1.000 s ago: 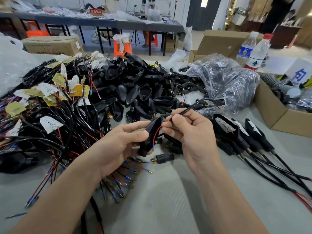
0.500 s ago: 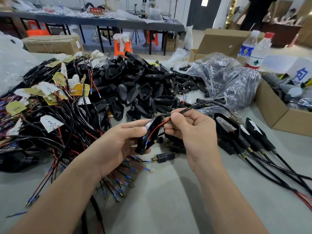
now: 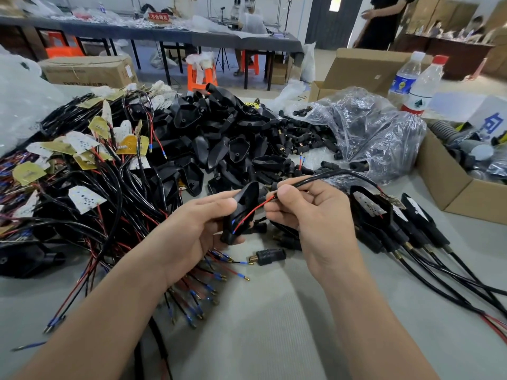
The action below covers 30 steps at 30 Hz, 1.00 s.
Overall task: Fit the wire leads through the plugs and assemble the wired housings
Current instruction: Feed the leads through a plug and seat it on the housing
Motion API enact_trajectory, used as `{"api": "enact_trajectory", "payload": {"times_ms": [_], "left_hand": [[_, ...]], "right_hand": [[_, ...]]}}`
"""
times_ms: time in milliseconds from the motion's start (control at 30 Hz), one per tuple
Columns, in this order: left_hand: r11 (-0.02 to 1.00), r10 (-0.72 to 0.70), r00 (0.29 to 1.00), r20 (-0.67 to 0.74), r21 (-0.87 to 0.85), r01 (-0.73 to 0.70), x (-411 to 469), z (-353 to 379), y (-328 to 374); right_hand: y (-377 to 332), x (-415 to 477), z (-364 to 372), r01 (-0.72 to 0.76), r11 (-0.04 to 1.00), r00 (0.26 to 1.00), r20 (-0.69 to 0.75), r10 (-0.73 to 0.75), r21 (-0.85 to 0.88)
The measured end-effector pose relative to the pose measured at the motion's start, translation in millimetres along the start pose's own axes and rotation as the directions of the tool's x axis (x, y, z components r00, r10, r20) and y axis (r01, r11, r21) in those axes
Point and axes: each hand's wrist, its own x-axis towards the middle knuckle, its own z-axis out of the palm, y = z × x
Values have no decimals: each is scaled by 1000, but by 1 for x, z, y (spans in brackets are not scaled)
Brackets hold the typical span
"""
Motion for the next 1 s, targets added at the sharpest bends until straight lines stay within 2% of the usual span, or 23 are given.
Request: {"api": "enact_trajectory", "payload": {"times_ms": [167,300,433,533,600,633,700,767,833,900,967,1000], "left_hand": [[990,52,984,-173,-120,-73,6,1,-3],[987,104,980,-169,-107,-123,7,-1,-4],[992,120,990,-75,-24,-122,4,0,-6],[995,96,995,-7,21,-96,3,3,-9],[994,74,995,60,76,-78,1,3,-9],[993,54,989,139,94,-68,0,2,-7],[997,-9,946,325,73,-16,-2,-1,-3],[998,-62,912,405,55,43,-3,-4,-2],[996,-69,934,350,81,43,-2,-2,-4],[993,-58,968,243,111,31,0,0,-7],[996,-48,987,155,81,36,2,1,-7],[998,-42,991,128,52,35,2,1,-7]], "right_hand": [[-4,0,-4,-69,996,994,91,64,56],[-3,0,-4,-73,994,991,117,64,75],[0,-1,-1,-32,999,992,123,34,-18],[6,-6,5,49,974,979,204,-4,-220],[12,-7,7,143,894,979,193,-66,-424],[15,-7,7,170,838,982,163,-99,-519],[17,-7,4,176,753,983,77,-165,-634],[18,-7,4,198,674,962,9,-273,-711],[17,-6,6,220,620,919,-52,-390,-753],[19,-3,2,209,611,893,-105,-437,-764],[19,1,0,131,698,942,-132,-310,-704],[17,1,1,78,804,977,-117,-180,-590]]}}
